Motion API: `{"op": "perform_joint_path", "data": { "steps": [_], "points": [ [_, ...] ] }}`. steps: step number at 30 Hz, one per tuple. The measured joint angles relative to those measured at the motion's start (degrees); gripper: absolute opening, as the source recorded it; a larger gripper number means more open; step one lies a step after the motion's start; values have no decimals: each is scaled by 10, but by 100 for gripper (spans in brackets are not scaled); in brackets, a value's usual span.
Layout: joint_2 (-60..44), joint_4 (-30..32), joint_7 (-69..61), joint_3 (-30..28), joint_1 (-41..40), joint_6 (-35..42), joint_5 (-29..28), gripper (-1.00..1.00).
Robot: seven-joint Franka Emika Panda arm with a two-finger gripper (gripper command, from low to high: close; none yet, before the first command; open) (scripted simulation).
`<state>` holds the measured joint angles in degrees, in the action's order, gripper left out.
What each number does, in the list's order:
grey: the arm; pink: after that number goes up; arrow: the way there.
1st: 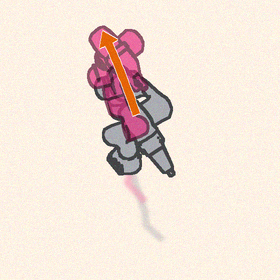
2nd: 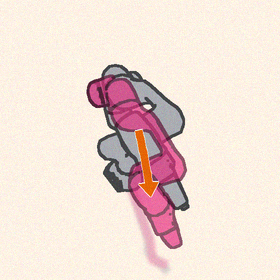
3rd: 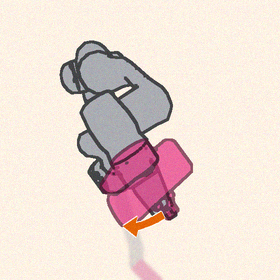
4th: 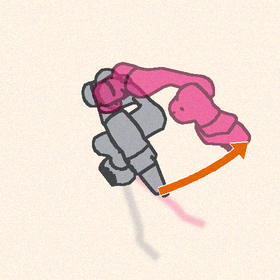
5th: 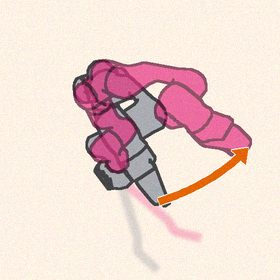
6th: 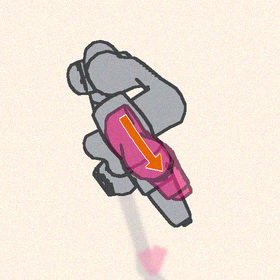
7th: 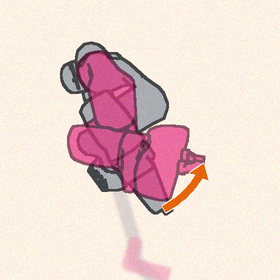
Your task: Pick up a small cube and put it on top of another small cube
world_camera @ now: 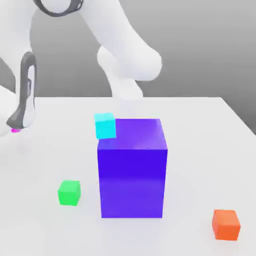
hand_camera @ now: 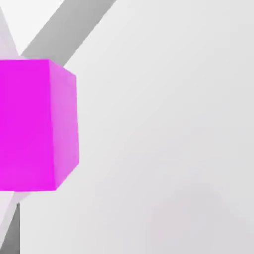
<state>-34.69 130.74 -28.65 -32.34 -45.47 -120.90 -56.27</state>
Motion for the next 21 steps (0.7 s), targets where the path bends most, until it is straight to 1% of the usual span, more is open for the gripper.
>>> {"op": "perform_joint_path", "data": {
  "steps": [4, 13, 14, 16, 18, 21],
  "points": [
    [-8, 3, -82, -15, -6, 4, -61, -100],
    [8, 14, -245, 1, 18, -11, -156, -100],
    [15, 16, -253, 8, 24, -15, -156, -100],
    [33, 23, -254, 38, 41, -31, -134, -100],
    [54, 32, -250, 74, 59, -50, -101, -100],
    [91, 66, -227, 125, 75, -100, -44, -100]
  ]
}}
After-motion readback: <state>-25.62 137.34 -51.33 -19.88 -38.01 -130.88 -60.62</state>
